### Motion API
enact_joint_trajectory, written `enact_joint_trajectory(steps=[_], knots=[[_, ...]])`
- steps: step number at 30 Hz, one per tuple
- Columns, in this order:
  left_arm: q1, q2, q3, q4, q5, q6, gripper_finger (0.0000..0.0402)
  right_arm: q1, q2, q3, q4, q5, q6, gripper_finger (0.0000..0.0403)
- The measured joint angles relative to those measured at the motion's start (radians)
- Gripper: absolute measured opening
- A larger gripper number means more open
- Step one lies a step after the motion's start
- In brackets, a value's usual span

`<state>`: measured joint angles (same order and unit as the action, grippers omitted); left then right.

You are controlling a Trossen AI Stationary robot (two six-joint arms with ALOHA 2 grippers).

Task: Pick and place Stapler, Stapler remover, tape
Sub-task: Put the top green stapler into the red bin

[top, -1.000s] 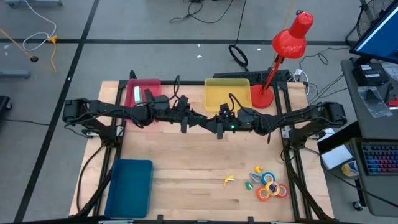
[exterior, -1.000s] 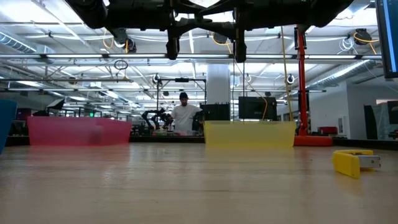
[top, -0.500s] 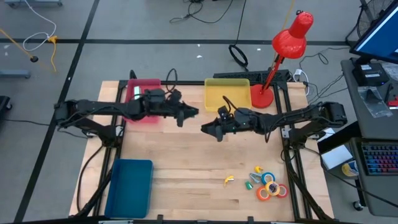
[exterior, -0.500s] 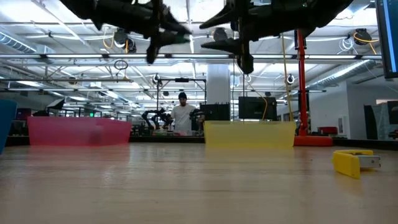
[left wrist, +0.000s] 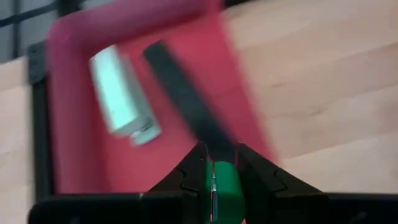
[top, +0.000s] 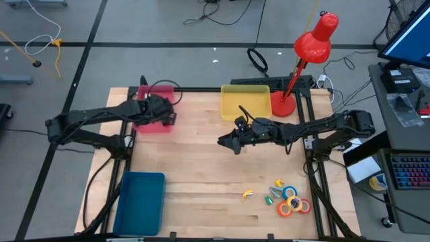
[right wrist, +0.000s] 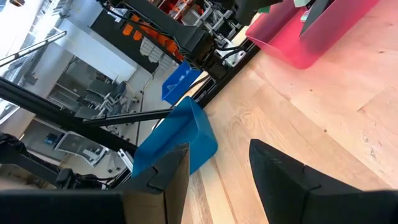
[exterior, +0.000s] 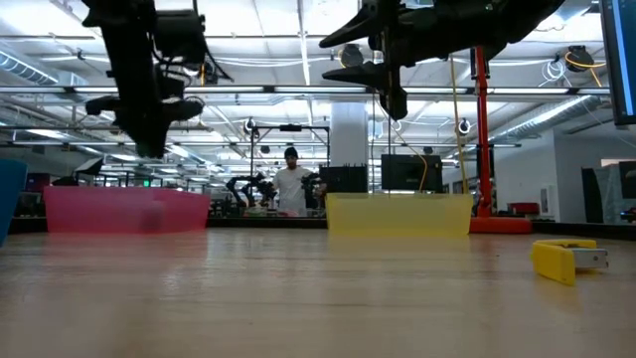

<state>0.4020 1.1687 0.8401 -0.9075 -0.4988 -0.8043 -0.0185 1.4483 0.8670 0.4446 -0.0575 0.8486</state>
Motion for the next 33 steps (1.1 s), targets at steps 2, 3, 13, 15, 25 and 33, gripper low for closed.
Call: enact_joint_trajectory(steps=[2,3,13,15,25,33], knots=[[0.023,0.003,-0.017,-0.011,0.0,0.016,0.0061,0.0,0.0,0.0,0.0,0.001,0.0,0.0161],[0.035,0.005,-0.03,-0.005,0.0,0.031,0.0061,0.0,0.0,0.0,0.0,0.001,0.001,0.0161],[0.154,0.041,-0.216,0.065,0.076,0.088,0.0061,0.0,0.0,0.0,0.0,0.003,0.002,0.016],[0.169,0.041,-0.229,0.077,0.079,0.091,0.0061,0.0,0.0,0.0,0.0,0.003,0.003,0.016],[0.223,0.041,-0.264,0.108,0.115,0.129,0.0094,0.0,0.001,0.0,0.0,0.004,0.003,0.016],[0.227,0.041,-0.265,0.112,0.115,0.128,0.0176,0.0,0.001,0.0,-0.001,0.004,0.003,0.0161]])
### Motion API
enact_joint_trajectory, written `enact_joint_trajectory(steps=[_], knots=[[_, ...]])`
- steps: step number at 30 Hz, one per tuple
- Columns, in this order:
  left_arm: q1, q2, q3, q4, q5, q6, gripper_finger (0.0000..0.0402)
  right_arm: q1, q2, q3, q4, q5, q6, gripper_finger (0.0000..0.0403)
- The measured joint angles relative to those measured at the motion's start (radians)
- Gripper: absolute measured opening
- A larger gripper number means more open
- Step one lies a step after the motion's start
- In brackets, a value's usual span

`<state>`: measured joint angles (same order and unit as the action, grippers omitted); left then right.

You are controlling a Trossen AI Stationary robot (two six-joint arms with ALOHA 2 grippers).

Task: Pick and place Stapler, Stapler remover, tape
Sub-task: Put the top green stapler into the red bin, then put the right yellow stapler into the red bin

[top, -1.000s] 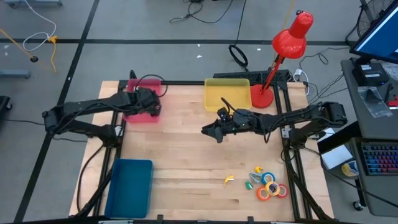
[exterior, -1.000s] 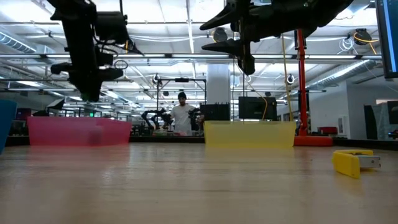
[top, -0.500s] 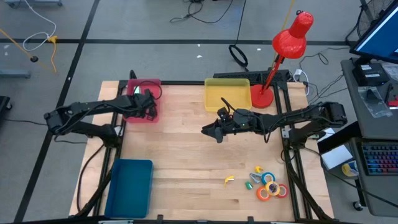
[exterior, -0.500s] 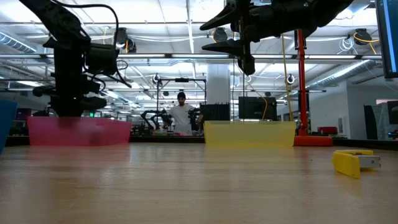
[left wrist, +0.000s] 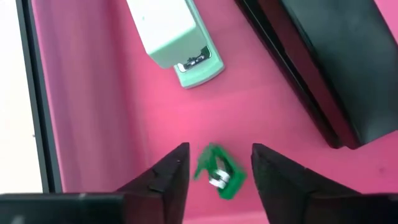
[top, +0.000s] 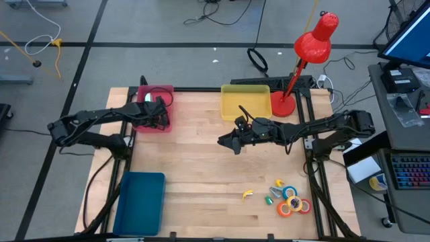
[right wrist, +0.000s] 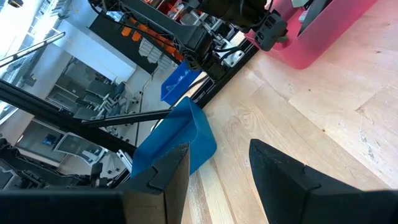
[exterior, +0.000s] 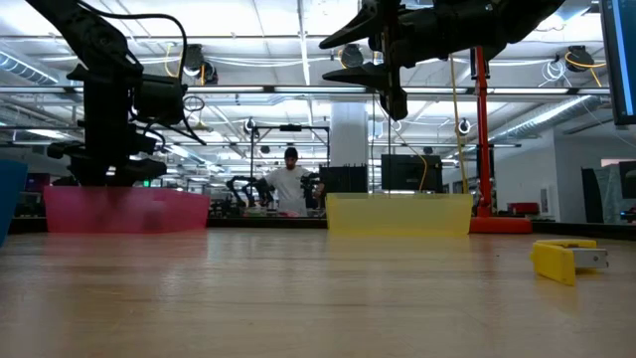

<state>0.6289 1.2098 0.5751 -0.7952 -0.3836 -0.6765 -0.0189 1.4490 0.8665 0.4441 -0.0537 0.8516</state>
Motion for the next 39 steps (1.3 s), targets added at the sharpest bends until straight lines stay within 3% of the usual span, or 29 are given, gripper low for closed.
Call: enact_joint_trajectory(steps=[7,13,17,22,26,33,39], knots=[[0.0,-0.025,0.029,-0.018,0.007,0.001,0.0211,0.0,-0.003,-0.001,-0.001,-0.009,-0.016,0.0161],[-0.014,-0.114,0.121,-0.01,0.029,0.016,0.0215,-0.006,-0.064,-0.002,-0.069,-0.232,-0.139,0.0154],[-0.047,-0.193,0.17,0.086,0.096,0.073,0.0216,-0.004,-0.137,-0.002,-0.29,-0.362,-0.088,0.0143],[-0.106,-0.268,0.171,0.329,0.247,0.139,0.0216,0.01,-0.205,-0.002,-0.617,-0.528,0.11,0.0133],[-0.159,-0.278,0.171,0.478,0.315,0.164,0.0216,0.044,-0.228,-0.002,-0.858,-0.6,0.244,0.013],[-0.239,-0.258,0.171,0.589,0.339,0.181,0.0216,0.094,-0.232,-0.002,-1.225,-0.625,0.289,0.013],[-0.271,-0.246,0.171,0.585,0.331,0.174,0.0216,0.131,-0.232,-0.001,-1.371,-0.541,0.236,0.013]])
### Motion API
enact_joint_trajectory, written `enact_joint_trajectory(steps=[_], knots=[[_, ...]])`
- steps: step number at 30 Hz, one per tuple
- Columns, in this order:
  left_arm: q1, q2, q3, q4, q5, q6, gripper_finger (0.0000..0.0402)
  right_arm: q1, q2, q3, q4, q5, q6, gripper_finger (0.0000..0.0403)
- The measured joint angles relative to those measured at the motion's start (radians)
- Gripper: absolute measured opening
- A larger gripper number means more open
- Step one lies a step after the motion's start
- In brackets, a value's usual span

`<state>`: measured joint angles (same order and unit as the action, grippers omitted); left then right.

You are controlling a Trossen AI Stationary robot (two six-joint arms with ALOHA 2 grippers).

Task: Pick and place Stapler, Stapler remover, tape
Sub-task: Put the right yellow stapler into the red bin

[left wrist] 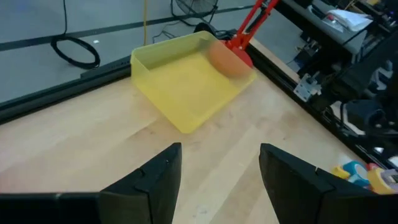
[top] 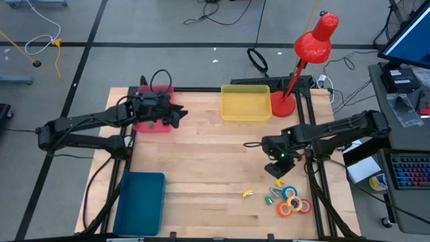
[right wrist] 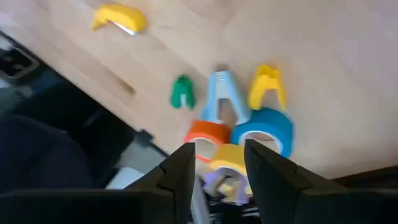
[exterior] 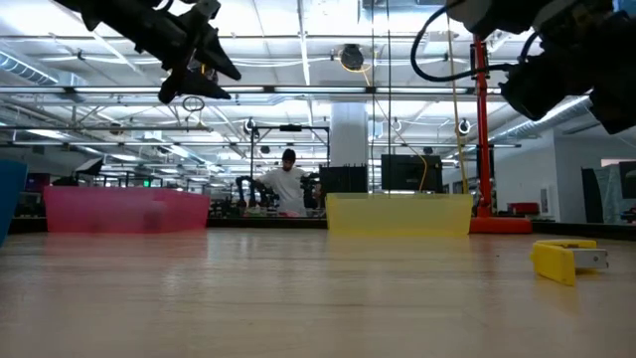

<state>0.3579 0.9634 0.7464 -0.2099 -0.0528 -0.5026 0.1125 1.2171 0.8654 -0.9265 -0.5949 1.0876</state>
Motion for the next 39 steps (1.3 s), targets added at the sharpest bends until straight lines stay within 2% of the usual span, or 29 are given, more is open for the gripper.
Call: enact_joint_trajectory(steps=[11,26,39], knots=[[-0.033,0.008,0.0,0.003,-0.001,-0.023,0.0216,0.02,0.0,0.0,-0.006,0.1,0.007,0.013],[-0.034,0.008,0.0,0.003,-0.019,-0.014,0.0216,0.087,0.001,-0.033,0.01,0.101,0.029,0.013],[-0.034,0.008,0.0,0.002,-0.045,-0.004,0.0216,0.124,0.001,-0.136,0.173,0.096,0.142,0.013]])
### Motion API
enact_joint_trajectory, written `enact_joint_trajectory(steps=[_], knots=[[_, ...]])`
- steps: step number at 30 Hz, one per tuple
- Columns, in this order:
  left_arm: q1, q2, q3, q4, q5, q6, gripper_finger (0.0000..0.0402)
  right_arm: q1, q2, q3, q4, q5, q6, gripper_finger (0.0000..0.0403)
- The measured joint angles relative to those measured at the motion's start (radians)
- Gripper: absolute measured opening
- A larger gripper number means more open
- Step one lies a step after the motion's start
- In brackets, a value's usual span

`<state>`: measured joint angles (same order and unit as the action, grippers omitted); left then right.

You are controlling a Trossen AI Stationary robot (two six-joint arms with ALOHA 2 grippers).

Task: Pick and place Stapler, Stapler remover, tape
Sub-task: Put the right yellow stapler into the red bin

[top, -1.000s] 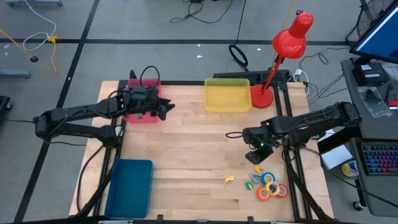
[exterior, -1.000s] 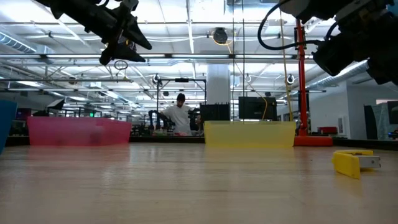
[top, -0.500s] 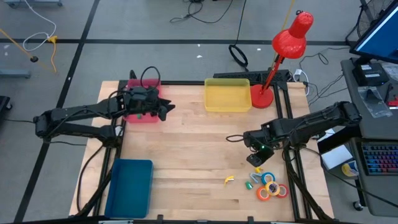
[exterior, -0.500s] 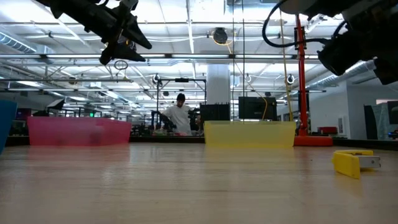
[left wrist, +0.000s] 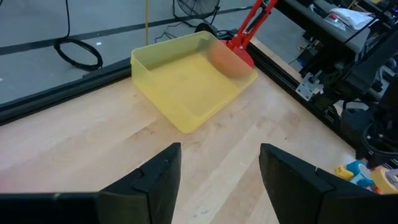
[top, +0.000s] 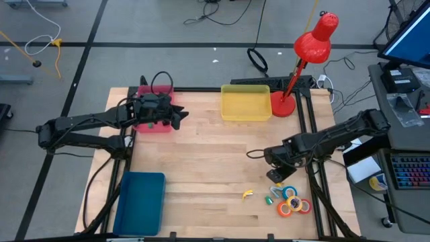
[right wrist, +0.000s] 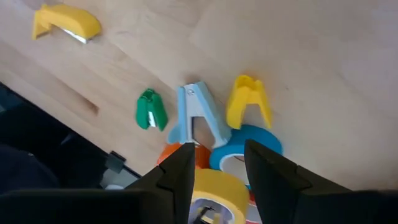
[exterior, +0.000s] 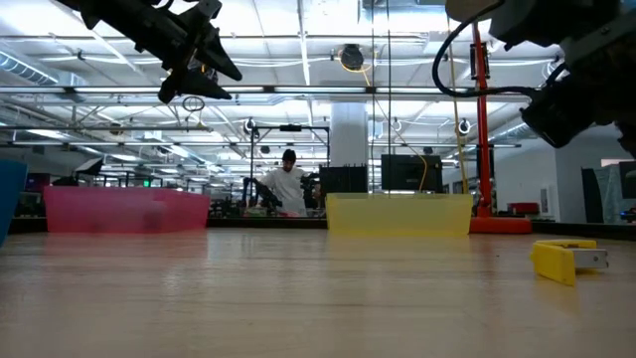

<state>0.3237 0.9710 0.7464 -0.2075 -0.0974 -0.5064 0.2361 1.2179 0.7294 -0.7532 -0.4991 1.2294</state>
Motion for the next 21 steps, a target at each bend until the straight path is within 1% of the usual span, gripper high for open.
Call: enact_joint_trajectory(steps=[4,10,14,21], knots=[[0.0,0.0,0.0,0.0,0.0,0.0,0.0216,0.008,0.0,-0.011,0.05,0.0,0.016,0.013],[0.0,0.0,0.0,0.0,-0.005,0.0,0.0216,0.008,0.0,-0.011,0.047,0.007,0.016,0.013],[0.0,0.0,0.0,0.0,-0.006,-0.001,0.0216,0.008,0.0,-0.011,0.045,0.083,0.052,0.013],[0.0,0.0,0.0,0.0,-0.006,-0.002,0.0216,0.019,0.0,-0.011,0.028,0.093,0.045,0.013]])
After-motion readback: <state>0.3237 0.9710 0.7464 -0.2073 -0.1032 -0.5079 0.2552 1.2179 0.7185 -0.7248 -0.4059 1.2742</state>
